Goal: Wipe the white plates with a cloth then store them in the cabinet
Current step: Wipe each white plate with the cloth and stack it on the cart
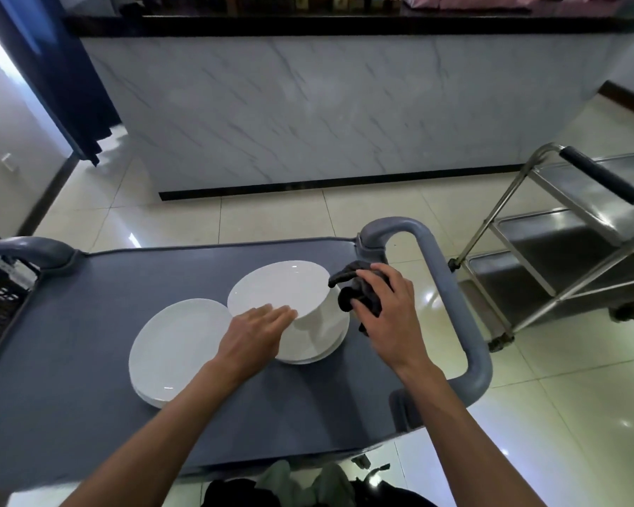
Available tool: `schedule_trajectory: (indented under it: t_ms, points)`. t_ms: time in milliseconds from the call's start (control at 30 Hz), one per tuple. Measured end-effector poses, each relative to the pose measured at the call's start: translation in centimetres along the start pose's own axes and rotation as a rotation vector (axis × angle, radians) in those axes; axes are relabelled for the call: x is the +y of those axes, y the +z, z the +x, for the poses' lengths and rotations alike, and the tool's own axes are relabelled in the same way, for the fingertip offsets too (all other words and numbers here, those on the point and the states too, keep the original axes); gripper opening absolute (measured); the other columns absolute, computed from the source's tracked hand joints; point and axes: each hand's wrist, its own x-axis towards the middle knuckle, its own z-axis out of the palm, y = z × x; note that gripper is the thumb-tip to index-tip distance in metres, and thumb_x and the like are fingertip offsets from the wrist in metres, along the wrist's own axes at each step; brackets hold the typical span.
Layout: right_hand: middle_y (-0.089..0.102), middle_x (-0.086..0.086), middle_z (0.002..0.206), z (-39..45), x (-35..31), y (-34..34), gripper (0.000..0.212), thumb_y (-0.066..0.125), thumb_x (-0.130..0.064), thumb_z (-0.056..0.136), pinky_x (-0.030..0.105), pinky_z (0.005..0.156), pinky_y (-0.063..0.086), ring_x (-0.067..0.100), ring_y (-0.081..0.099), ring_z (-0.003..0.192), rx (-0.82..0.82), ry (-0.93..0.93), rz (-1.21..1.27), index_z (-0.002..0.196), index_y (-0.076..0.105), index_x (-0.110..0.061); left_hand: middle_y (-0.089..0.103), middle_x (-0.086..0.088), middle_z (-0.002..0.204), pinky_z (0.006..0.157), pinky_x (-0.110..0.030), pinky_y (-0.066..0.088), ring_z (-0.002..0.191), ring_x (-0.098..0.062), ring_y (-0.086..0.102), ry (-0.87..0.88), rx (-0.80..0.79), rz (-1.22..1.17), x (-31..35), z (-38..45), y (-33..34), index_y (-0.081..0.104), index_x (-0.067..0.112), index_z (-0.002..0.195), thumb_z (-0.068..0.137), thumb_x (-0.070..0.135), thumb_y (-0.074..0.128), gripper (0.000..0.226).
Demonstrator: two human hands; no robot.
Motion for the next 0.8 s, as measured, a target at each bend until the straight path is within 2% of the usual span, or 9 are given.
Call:
schedule_trajectory:
  t_ms: [133,300,433,633,800]
  points:
    - [0.044,-0.003,0.143,-0.2,0.4,0.2,0.048,0.074,-0.019,0.089,0.044,0.106,0.044,0.023,0.040,0.124,-0.005,-0.013,0.016,0.135,0.059,-0.021,0.074,-0.001,0.102,0.051,-0.030,0.050,0.074,-0.027,0.067,0.035,-0.083,0.075,1.0,0.1,0.6,0.073,0.011,0.105,0.066,-0.002,0.081,0.042]
    - [0.043,-0.006,0.143,-0.7,0.7,0.7,0.049,0.075,-0.019,0.089,0.045,0.106,0.045,0.023,0.041,0.127,-0.015,-0.016,0.036,0.134,0.059,-0.024,0.070,-0.005,0.102,0.052,-0.034,0.052,0.075,-0.029,0.064,0.037,-0.198,0.176,2.0,0.2,1.0,0.070,0.008,0.110,0.066,0.003,0.077,0.045]
    - [0.044,-0.005,0.142,-1.0,1.0,0.9,0.048,0.075,-0.019,0.089,0.044,0.106,0.045,0.022,0.041,0.126,-0.024,-0.004,0.038,0.134,0.060,-0.023,0.069,-0.005,0.101,0.050,-0.033,0.049,0.073,-0.028,0.063,0.055,-0.270,0.216,2.7,-0.5,1.4,0.070,0.009,0.108,0.062,0.007,0.080,0.047]
    - [0.046,-0.003,0.143,-1.3,0.7,1.4,0.047,0.074,-0.019,0.089,0.037,0.108,0.043,0.022,0.041,0.127,-0.066,-0.019,0.015,0.134,0.059,-0.021,0.067,-0.005,0.096,0.049,-0.034,0.048,0.075,-0.029,0.062,0.057,-0.305,0.190,3.6,-1.5,2.1,0.070,0.011,0.102,0.073,0.015,0.076,0.030]
    - [0.046,-0.002,0.143,-1.5,0.4,1.9,0.047,0.073,-0.019,0.090,0.039,0.109,0.041,0.021,0.039,0.128,-0.114,-0.023,0.021,0.135,0.060,-0.019,0.067,-0.006,0.093,0.047,-0.033,0.047,0.073,-0.030,0.063,0.070,-0.313,0.198,4.1,-1.4,1.7,0.070,0.009,0.099,0.077,0.019,0.074,0.025]
